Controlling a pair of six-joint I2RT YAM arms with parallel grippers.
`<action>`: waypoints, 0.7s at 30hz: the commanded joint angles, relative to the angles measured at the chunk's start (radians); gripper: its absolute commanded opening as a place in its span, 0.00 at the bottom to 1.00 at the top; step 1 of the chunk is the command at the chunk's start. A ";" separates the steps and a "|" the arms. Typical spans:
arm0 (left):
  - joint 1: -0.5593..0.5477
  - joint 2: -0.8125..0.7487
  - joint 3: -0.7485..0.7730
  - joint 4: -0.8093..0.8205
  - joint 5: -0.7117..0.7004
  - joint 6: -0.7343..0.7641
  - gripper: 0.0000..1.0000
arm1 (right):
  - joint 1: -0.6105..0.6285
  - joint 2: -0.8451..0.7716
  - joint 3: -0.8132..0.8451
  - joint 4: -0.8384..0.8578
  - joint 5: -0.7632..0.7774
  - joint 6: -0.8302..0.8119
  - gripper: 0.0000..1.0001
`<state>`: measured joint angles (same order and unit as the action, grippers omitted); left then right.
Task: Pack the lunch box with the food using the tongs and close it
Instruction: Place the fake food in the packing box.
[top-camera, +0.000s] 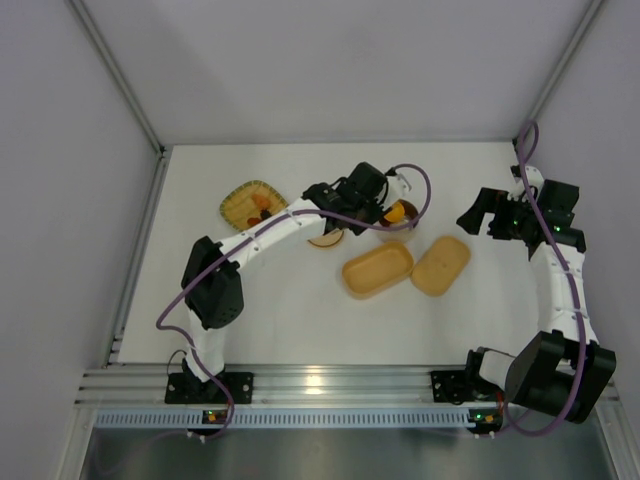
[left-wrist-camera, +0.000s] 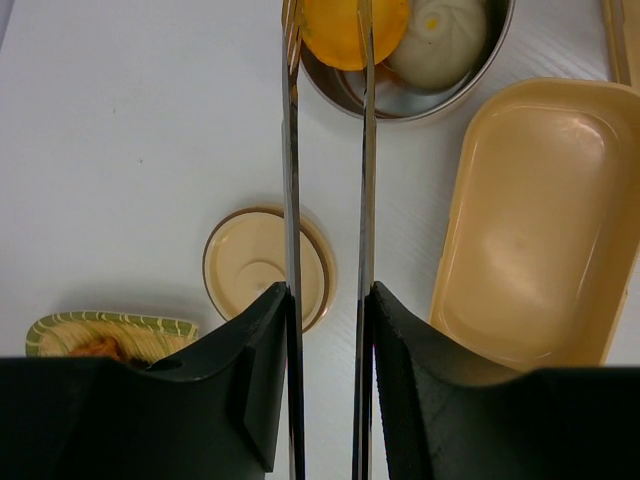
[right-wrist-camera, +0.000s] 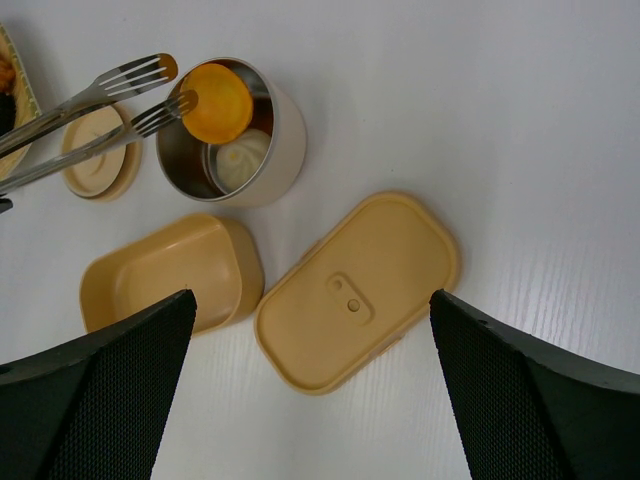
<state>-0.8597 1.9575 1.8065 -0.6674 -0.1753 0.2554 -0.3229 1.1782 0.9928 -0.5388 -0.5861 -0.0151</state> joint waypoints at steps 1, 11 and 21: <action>0.011 0.012 0.047 0.005 0.043 -0.027 0.41 | -0.013 -0.006 0.001 0.054 -0.009 0.000 0.99; 0.013 0.041 0.048 -0.006 0.020 -0.039 0.41 | -0.015 -0.008 0.000 0.051 -0.009 -0.003 0.99; 0.021 0.047 0.056 -0.026 0.077 -0.039 0.25 | -0.018 -0.006 0.000 0.051 -0.014 -0.003 0.99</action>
<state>-0.8448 2.0117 1.8179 -0.6872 -0.1291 0.2295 -0.3233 1.1782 0.9909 -0.5385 -0.5865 -0.0154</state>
